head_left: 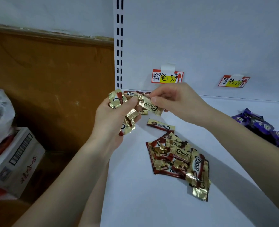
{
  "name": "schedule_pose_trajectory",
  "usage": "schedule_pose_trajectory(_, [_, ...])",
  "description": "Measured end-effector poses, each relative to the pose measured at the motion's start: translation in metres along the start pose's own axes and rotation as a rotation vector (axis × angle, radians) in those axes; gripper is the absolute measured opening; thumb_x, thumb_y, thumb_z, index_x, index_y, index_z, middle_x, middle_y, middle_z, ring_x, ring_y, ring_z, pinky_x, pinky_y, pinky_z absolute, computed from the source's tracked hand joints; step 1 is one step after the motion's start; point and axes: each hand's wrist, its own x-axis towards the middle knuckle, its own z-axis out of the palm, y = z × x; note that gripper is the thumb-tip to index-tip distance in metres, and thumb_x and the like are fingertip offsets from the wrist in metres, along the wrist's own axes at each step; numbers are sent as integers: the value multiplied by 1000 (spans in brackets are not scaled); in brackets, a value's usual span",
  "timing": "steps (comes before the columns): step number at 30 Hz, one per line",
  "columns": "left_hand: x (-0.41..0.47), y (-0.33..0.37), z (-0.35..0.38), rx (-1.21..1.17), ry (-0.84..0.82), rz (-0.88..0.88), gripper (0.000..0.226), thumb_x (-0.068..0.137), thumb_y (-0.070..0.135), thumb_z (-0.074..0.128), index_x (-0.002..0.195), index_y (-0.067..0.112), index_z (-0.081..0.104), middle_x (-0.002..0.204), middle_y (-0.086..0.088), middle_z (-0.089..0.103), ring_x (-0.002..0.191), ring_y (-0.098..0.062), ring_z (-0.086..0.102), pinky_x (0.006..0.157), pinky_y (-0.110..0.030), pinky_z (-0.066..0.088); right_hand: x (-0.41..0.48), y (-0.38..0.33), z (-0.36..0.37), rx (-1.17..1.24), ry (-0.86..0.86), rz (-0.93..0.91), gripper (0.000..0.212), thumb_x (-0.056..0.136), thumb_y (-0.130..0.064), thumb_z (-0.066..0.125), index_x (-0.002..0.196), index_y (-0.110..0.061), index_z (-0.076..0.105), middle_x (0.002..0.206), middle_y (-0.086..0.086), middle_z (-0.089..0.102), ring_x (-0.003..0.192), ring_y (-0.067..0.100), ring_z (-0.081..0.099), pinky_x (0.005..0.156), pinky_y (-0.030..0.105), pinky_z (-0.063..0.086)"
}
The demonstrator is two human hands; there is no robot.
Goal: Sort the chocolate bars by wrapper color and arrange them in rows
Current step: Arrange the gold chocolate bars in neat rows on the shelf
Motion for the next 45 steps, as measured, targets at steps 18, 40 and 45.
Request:
schedule_pose_trajectory(18, [-4,-3,10,-44,8,-35,22,79,-7,66,92,10,59,69,-5,73,65,-22,72,57,-26,58,-26,14,-3,-250,193,-50,24,81,-28,68,101,-15,63,94,-7,60,83,0,55,75,5,40])
schedule_pose_trajectory(40, [-4,-4,5,9,-3,-70,9,84,10,67,91,11,62,60,2,69,59,-10,68,56,-25,57,5,26,-19,211,133,373,5,90,-10,56,93,-14,59,90,1,63,76,9,60,68,16,50])
schedule_pose_trajectory(45, [-5,-5,5,9,16,-132,10,86,5,61,92,13,59,83,-6,71,67,-14,71,51,-22,55,11,46,-16,-343,-151,238,13,89,-12,58,99,-11,66,81,-11,56,77,7,53,66,11,42])
